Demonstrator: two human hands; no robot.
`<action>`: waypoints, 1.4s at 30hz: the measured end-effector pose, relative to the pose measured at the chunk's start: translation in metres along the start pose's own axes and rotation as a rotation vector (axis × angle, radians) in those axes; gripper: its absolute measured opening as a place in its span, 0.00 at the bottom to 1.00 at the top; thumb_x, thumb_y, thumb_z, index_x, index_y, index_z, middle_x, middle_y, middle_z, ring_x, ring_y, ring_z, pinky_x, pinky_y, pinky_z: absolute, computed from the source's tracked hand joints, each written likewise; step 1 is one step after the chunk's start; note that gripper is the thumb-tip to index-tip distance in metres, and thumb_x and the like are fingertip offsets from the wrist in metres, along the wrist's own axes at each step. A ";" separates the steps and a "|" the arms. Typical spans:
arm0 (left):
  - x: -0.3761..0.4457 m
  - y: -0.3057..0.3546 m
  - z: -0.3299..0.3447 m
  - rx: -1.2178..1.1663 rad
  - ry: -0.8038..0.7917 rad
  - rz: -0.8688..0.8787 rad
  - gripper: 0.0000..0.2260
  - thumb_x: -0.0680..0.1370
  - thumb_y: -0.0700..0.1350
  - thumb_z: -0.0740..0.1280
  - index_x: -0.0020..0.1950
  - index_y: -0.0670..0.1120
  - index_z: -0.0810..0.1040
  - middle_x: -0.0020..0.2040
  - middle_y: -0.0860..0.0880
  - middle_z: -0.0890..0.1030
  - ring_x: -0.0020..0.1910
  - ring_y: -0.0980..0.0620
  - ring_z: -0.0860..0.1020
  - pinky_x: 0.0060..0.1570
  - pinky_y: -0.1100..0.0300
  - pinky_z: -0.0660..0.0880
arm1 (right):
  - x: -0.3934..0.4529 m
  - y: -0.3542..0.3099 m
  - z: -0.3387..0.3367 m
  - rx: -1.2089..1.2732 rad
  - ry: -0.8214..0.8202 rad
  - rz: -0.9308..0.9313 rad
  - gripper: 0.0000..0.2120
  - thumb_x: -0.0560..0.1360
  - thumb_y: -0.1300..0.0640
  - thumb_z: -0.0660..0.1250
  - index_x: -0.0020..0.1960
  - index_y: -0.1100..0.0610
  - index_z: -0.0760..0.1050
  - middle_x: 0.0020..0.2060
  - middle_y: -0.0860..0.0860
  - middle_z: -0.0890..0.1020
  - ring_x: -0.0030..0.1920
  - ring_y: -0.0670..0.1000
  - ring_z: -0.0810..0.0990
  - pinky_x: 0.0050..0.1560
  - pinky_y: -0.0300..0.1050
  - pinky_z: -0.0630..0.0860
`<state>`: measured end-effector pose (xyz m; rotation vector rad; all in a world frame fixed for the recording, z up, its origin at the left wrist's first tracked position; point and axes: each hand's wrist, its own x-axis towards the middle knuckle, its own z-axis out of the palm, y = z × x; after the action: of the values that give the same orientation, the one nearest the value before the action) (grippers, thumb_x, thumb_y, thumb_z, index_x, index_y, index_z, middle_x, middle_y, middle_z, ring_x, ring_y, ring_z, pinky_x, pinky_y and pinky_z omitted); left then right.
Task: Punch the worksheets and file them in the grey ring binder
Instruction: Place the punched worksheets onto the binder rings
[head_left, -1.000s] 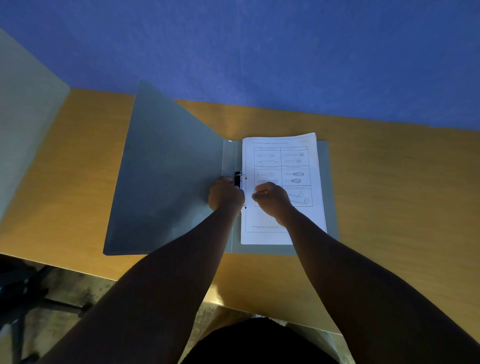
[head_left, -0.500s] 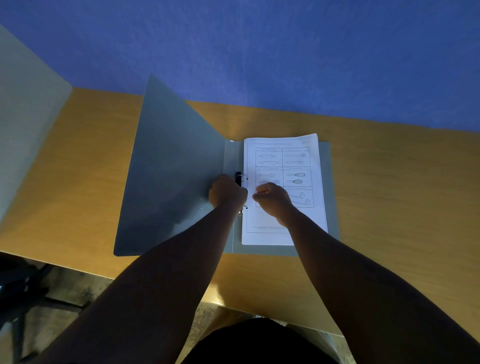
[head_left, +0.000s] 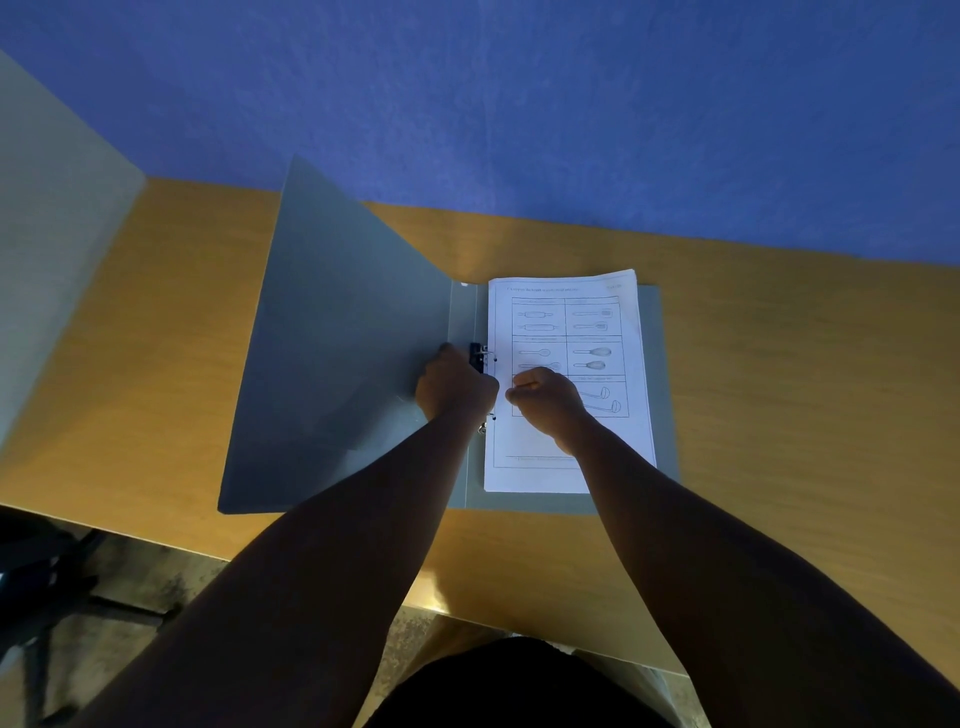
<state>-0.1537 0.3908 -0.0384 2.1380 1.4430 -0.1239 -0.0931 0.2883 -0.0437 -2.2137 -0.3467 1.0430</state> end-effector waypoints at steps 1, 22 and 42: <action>0.000 -0.001 0.000 -0.009 0.001 0.009 0.17 0.70 0.47 0.73 0.57 0.47 0.77 0.51 0.48 0.84 0.51 0.43 0.83 0.42 0.55 0.77 | 0.000 0.000 0.000 -0.003 -0.002 -0.001 0.16 0.74 0.60 0.64 0.58 0.68 0.76 0.56 0.64 0.81 0.56 0.60 0.80 0.57 0.55 0.78; -0.010 0.005 -0.004 -0.102 0.031 0.142 0.22 0.71 0.48 0.75 0.62 0.48 0.74 0.58 0.50 0.83 0.53 0.46 0.83 0.44 0.57 0.78 | -0.003 -0.004 -0.004 0.001 0.008 -0.013 0.12 0.76 0.60 0.65 0.53 0.66 0.80 0.48 0.58 0.84 0.49 0.55 0.82 0.50 0.46 0.76; -0.006 -0.005 0.009 -0.122 0.042 0.166 0.19 0.73 0.45 0.74 0.62 0.49 0.74 0.59 0.49 0.82 0.53 0.47 0.82 0.45 0.57 0.78 | 0.007 0.003 0.001 0.045 0.011 0.042 0.17 0.72 0.59 0.65 0.61 0.60 0.77 0.55 0.54 0.82 0.50 0.53 0.80 0.43 0.40 0.75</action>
<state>-0.1584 0.3825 -0.0461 2.1604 1.2559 0.0690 -0.0899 0.2904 -0.0501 -2.1945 -0.2707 1.0505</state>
